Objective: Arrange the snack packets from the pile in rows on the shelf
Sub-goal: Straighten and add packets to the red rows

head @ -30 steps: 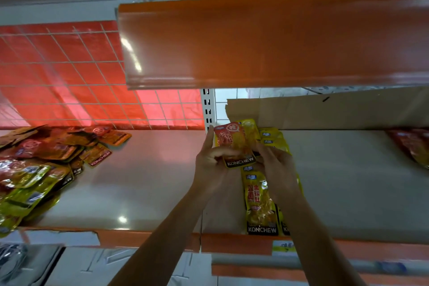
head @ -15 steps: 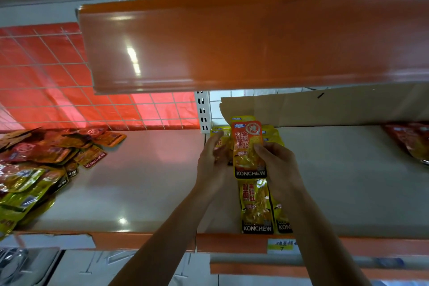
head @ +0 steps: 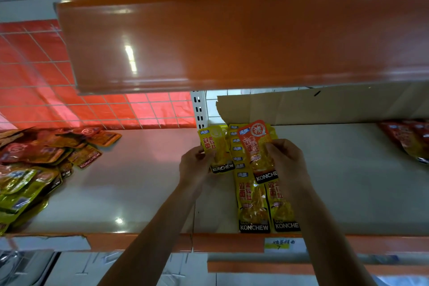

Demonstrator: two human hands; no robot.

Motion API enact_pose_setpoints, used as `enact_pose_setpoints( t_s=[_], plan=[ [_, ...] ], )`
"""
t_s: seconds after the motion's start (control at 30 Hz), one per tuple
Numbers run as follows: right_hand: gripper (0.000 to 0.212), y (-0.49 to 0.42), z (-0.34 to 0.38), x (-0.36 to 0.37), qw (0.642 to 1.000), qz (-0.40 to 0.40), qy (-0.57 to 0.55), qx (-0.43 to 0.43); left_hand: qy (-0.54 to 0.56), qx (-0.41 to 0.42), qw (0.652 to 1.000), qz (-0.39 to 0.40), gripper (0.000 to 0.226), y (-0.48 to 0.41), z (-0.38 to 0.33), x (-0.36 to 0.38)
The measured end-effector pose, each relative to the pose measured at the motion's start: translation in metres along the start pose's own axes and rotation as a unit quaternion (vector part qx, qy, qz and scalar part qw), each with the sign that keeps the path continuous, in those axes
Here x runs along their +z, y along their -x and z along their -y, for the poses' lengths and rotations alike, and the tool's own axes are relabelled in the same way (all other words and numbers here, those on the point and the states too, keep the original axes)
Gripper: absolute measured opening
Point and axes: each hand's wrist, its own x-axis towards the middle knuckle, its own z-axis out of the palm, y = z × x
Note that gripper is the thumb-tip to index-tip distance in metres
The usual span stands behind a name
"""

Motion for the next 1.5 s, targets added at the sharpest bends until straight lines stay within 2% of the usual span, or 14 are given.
enact_pose_setpoints(
  t_s=[0.07,0.17,0.47,0.63,0.83,1.0,1.23,1.37,1.5],
  plan=[
    [0.006,-0.002,0.001,-0.004,1.000,-0.014,-0.015,0.002,-0.093,0.024,0.995,-0.013,0.005,-0.005,0.004,-0.005],
    [0.004,-0.003,0.002,-0.006,0.999,-0.028,-0.028,0.011,-0.167,0.056,0.984,-0.009,0.019,-0.009,0.002,-0.008],
    [0.005,-0.004,0.000,-0.011,0.998,-0.042,-0.026,0.025,-0.236,0.092,0.967,0.007,0.023,-0.012,0.000,-0.003],
    [0.004,-0.007,-0.003,-0.013,0.998,-0.046,-0.024,0.022,-0.277,0.104,0.955,-0.015,0.048,-0.013,0.003,-0.002],
    [0.005,-0.011,-0.006,-0.013,0.998,-0.043,-0.024,0.033,-0.354,0.123,0.927,-0.030,0.045,-0.013,0.003,-0.003],
    [0.010,-0.017,-0.004,-0.019,0.998,-0.048,-0.020,0.034,-0.371,0.216,0.900,-0.081,0.033,-0.008,-0.013,0.010],
    [0.016,-0.025,0.004,-0.051,0.998,-0.048,-0.025,0.023,-0.343,0.366,0.864,-0.036,0.025,0.021,-0.034,0.077],
    [0.019,-0.033,0.007,-0.087,0.997,-0.067,-0.025,0.020,-0.264,0.340,0.901,0.055,0.028,0.049,-0.043,0.130],
    [0.020,-0.041,0.010,-0.131,0.996,-0.089,-0.022,0.014,-0.170,0.214,0.952,0.138,0.036,0.071,-0.051,0.185]
  ],
)
